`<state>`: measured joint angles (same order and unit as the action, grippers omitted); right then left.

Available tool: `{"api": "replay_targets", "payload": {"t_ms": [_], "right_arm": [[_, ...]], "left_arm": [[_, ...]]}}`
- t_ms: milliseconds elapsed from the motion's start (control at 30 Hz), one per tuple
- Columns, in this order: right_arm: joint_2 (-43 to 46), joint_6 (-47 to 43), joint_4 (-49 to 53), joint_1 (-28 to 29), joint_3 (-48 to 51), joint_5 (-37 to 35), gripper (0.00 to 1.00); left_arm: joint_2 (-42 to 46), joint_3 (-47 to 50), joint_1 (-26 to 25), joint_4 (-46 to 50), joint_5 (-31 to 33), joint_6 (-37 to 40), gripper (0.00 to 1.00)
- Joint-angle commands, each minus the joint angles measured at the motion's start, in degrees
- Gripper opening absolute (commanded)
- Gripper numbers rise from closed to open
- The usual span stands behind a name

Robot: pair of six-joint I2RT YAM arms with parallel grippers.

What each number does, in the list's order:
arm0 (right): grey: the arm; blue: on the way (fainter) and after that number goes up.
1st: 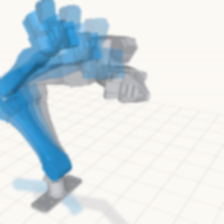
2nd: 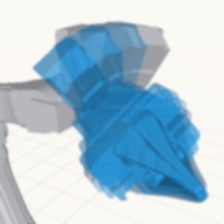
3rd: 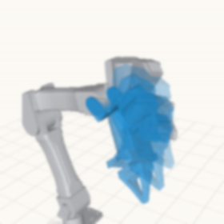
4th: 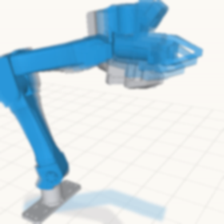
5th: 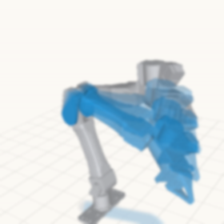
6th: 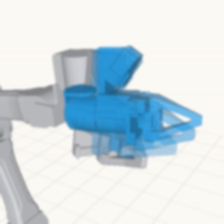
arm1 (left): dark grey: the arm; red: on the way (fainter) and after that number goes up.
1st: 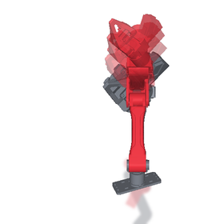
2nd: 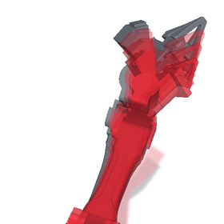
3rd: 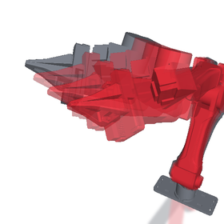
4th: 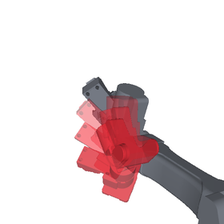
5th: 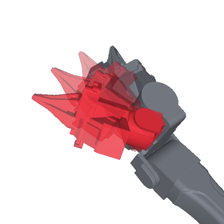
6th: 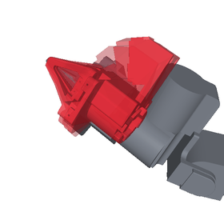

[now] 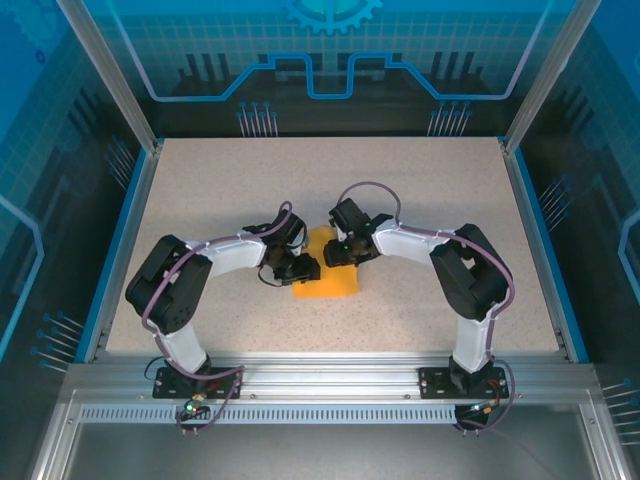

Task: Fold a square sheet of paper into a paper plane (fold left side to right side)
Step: Pick up the square sheet of paper from the center of the table.

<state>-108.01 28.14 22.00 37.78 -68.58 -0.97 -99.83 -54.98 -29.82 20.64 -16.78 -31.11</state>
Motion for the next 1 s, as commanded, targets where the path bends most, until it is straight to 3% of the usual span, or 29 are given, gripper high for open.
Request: {"api": "replay_targets", "payload": {"t_ms": [0, 300, 533, 767, 867, 967], "right_arm": [[2.78, -0.81, 1.14, 0.11, 0.26, 2.25, 0.40], [12.16, -3.34, -6.15, -2.42, 5.61, 10.27, 0.27], [25.67, -5.44, -13.31, -7.66, 11.91, 22.58, 0.25], [37.44, -7.29, -15.32, -12.11, 11.84, 38.31, 0.25], [40.19, -7.80, -14.03, -12.16, 9.52, 42.03, 0.25], [41.36, -6.41, -14.52, -12.00, 7.87, 44.51, 0.25]], "left_arm": [[4.04, 0.84, 0.43, 0.82, 0.08, 1.35, 0.49], [16.35, 4.39, 6.99, -1.53, -3.10, 1.68, 0.72], [30.62, 12.20, 15.50, -13.58, -12.94, -2.73, 0.90], [37.81, 13.68, 17.98, -28.59, -25.45, -7.63, 0.96], [39.38, 13.19, 17.88, -34.52, -30.32, -9.52, 0.96], [40.47, 11.20, 17.53, -34.24, -33.02, -8.78, 0.97]]}}
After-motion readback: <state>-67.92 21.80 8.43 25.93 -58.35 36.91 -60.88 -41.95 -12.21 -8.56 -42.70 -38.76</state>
